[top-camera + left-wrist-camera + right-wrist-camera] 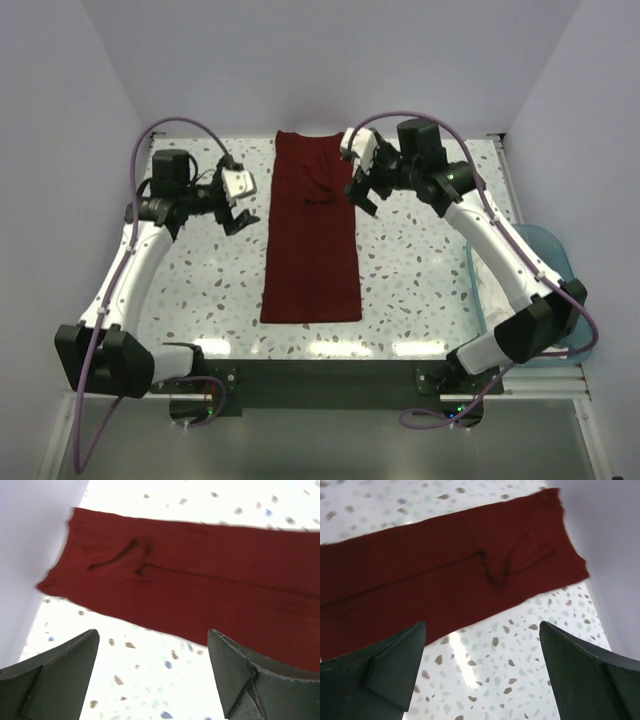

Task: Fold and stack the t-shirts
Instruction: Fold the tshirt

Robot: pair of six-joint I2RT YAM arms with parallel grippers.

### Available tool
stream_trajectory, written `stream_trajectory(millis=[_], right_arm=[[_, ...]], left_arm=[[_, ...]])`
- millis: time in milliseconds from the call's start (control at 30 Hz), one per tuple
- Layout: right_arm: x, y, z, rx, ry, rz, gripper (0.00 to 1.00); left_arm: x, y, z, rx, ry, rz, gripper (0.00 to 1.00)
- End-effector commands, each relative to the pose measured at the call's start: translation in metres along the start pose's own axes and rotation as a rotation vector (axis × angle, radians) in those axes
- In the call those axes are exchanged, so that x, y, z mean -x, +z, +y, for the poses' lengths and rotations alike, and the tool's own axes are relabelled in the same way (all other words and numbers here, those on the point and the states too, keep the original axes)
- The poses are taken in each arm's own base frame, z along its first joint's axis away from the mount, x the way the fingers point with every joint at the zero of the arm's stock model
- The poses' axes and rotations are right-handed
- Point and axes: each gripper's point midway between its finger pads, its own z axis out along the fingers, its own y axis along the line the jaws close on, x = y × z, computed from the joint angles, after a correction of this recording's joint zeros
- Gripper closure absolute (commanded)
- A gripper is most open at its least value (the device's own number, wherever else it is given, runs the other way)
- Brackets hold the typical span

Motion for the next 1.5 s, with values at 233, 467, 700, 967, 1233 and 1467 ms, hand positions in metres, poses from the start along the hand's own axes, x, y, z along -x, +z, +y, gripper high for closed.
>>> stream_trajectory(millis=[233,467,700,967,1233,1467], right_arm=[[-0.133,0.003,0.207,0.557,-0.294,0.248,0.04],[-0.183,0.015,0.244,0.604,-0.392,0.302,0.29],[-0.202,0.026,0.259,0.650,-0.453,0.295,0.41],[-0.228,0.030,0.270,0.682,-0.510,0.327,0.42],[-0.245,0.034,0.268,0.668,-0.512,0.392,0.75],[-0.234,0.023,0.266,0.634,-0.494,0.358,1.00]], left_arm=[[-0.110,-0.004,-0.194,-0.511,0.198,0.103,0.14],[-0.148,0.010,-0.236,-0.574,0.330,0.147,0.29],[-0.161,0.024,-0.239,-0.603,0.343,0.190,0.41],[-0.185,0.026,-0.244,-0.633,0.342,0.259,0.44],[-0.209,0.019,-0.255,-0.720,0.345,0.376,0.62],[-0.178,0.024,-0.251,-0.680,0.333,0.273,0.94]])
